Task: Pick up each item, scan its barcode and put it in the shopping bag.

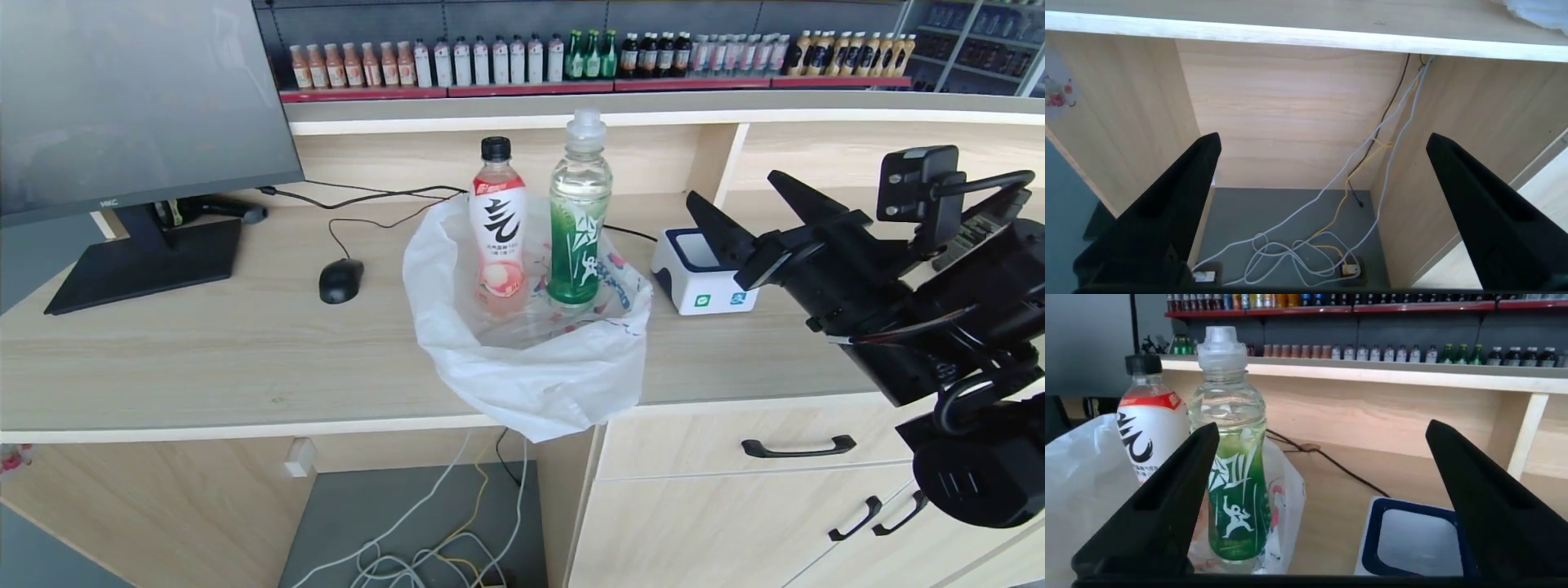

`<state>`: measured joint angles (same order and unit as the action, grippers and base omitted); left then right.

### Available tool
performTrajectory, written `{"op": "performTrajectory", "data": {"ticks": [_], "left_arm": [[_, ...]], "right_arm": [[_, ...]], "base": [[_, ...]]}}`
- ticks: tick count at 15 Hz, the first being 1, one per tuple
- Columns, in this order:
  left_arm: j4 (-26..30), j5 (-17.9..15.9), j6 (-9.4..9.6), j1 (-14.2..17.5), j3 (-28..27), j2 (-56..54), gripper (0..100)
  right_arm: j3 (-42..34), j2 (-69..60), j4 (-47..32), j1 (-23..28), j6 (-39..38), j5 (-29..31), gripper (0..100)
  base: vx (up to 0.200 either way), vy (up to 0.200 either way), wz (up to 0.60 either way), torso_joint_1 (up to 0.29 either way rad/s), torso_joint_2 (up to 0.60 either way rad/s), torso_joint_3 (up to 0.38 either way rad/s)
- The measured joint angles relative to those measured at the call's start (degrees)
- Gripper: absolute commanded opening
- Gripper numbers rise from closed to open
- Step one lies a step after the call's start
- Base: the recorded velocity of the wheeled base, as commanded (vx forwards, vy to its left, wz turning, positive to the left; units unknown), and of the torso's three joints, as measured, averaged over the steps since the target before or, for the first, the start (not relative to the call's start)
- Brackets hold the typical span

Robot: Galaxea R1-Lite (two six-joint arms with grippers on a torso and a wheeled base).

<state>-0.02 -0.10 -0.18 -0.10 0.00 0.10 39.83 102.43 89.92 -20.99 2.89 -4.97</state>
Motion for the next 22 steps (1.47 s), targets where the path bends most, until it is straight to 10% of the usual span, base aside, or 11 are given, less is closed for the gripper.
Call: {"op": "performTrajectory", "data": {"ticks": [22], "left_arm": [[0.02,0.05,-0.3,0.0,0.0,0.0,100]], "right_arm": [[-2.95,-2.12,0.0,0.07,-0.46,-0.02,100]], "base": [[0.0,-0.2,0.0,0.002,0.0,0.002]]}}
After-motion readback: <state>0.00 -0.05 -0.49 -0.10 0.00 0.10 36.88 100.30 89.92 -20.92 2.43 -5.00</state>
